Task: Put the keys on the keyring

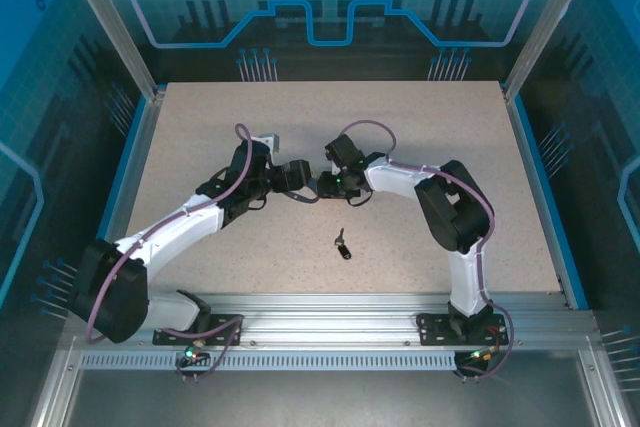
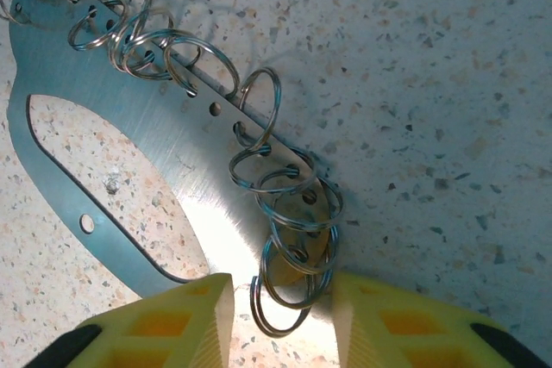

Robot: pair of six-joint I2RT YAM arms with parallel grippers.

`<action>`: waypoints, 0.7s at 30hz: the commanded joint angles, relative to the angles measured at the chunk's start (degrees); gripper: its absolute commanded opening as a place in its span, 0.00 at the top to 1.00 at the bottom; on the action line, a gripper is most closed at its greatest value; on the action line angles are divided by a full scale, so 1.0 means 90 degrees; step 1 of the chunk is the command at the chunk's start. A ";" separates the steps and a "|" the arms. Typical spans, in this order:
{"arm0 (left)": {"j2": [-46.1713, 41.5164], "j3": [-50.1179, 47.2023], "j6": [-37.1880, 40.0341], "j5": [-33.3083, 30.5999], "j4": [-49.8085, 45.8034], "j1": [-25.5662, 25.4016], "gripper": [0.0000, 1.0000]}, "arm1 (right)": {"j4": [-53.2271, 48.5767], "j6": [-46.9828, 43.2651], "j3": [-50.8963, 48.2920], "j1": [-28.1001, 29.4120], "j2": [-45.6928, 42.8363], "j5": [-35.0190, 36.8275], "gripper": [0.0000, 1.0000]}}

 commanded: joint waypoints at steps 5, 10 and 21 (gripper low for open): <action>-0.0230 0.0062 -0.0011 -0.0045 -0.0108 -0.0058 0.01 | 0.0046 0.0070 -0.0525 -0.0058 -0.0760 0.0132 0.55; -0.0266 0.0062 0.0009 -0.0053 -0.0129 -0.0058 0.01 | 0.0165 0.0149 -0.0779 -0.0007 -0.0912 0.0117 0.62; -0.0305 0.0034 0.0019 -0.0077 -0.0167 -0.0063 0.01 | 0.0161 0.0130 -0.0349 0.0132 -0.0332 0.0023 0.68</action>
